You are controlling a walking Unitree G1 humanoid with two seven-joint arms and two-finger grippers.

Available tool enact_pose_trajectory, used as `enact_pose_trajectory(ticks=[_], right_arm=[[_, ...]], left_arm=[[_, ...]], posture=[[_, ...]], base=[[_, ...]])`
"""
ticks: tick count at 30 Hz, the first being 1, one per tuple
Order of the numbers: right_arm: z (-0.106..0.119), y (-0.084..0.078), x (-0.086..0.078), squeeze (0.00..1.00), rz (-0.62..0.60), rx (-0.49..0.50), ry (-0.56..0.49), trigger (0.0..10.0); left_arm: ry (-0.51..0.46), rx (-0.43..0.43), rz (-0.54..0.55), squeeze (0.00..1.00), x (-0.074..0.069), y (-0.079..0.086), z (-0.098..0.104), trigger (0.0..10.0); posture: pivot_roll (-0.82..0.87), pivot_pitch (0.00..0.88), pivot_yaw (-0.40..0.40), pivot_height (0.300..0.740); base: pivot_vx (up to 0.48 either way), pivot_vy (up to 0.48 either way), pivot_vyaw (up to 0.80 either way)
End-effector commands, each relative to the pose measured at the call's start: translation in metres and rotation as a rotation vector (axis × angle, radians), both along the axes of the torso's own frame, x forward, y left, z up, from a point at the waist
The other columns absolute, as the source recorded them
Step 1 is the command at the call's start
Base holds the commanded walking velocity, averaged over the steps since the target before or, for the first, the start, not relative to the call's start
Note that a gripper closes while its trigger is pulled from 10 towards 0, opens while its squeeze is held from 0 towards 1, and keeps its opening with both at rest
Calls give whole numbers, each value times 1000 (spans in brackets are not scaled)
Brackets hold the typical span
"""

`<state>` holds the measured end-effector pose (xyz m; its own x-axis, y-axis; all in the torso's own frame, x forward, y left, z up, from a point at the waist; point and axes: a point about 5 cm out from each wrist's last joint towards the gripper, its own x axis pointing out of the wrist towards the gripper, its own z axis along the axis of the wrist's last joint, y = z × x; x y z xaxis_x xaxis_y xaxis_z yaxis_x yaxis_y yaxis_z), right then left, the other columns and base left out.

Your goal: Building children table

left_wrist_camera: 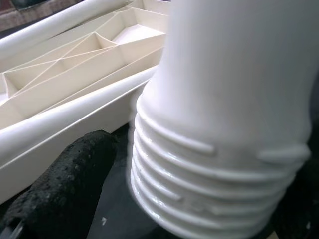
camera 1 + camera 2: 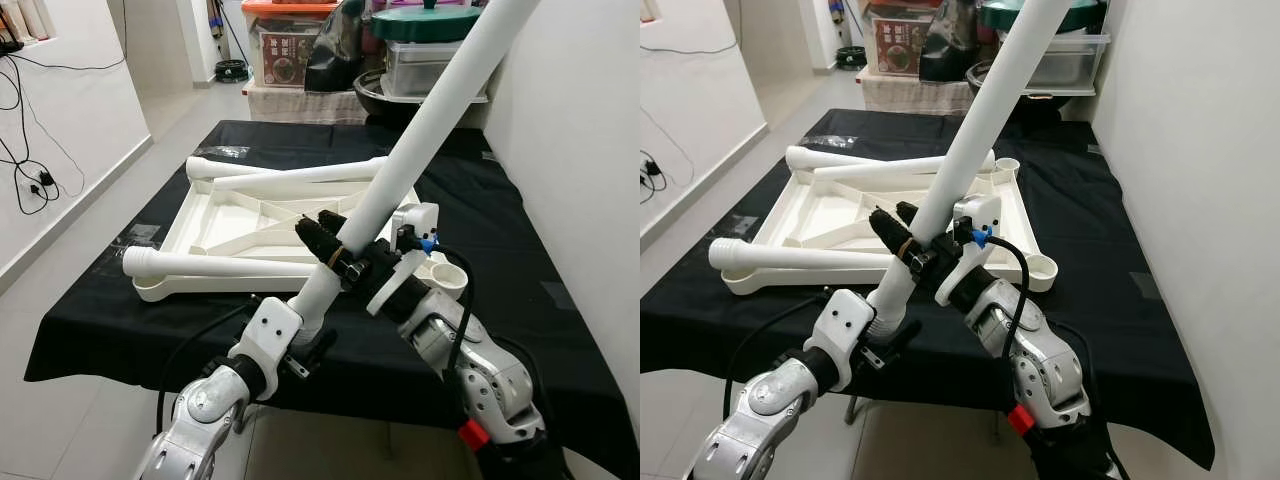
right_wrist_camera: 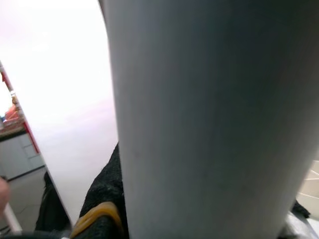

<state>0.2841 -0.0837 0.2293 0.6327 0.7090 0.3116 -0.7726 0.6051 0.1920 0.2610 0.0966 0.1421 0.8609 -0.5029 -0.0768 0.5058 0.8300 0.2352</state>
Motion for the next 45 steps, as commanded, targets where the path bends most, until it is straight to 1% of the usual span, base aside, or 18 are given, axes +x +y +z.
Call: enact_pose_trajectory(ticks=[1,3,12,16,22,25,30,35,39,40,41,42,45], right_arm=[[-1,5,-6,0,49,-12,1,10000],[-3,5,-7,0,55,-20,3,10000],[-4,7,-8,0,65,-34,6,10000],[-5,9,-9,0,73,-44,5,10000],[-5,10,-8,0,74,-51,1,10000],[-5,11,-8,0,76,-49,2,10000],[-6,11,-10,0,89,-53,3,10000],[-7,12,-11,0,101,-63,0,10000],[-7,12,-12,0,102,-69,-1,10000],[-7,12,-12,0,105,-70,-1,10000],[-7,12,-12,0,105,-70,-1,10000],[-8,13,-12,0,107,-76,-2,10000],[-8,13,-12,0,106,-77,-1,10000]], left_arm=[[7,22,9,0,2,5,-3,10000],[-5,47,-6,0,2,5,-3,10000],[-1,57,-43,0,1,0,-4,10000],[-11,87,-126,0,-4,-8,-5,10000],[-2,77,-124,0,-5,-9,-6,10000],[-12,99,-123,0,-5,-8,-7,10000],[-9,98,-121,0,-4,-7,-8,10000],[-31,124,-136,0,-4,-7,-7,10000],[-28,118,-142,0,-5,-9,-8,10000],[-28,119,-146,0,-6,-9,-8,9686],[-28,119,-146,0,-6,-9,-8,9686],[-34,114,-158,0,-7,-10,-8,1608],[-34,97,-159,0,-8,-10,-8,1608]], posture=[[41,0,1,740],[40,0,0,740],[40,0,4,740],[42,0,4,740],[41,0,4,740],[39,0,3,740],[39,0,3,740],[39,0,3,740],[37,0,4,740],[37,0,4,740],[37,0,4,740],[37,0,5,740],[37,0,5,740]], base=[[0,0,0],[0,0,0],[0,0,0],[0,0,0],[0,0,0],[0,0,0],[0,0,0],[0,0,0],[0,0,0],[0,0,0],[0,0,0],[0,0,0],[0,0,0]])
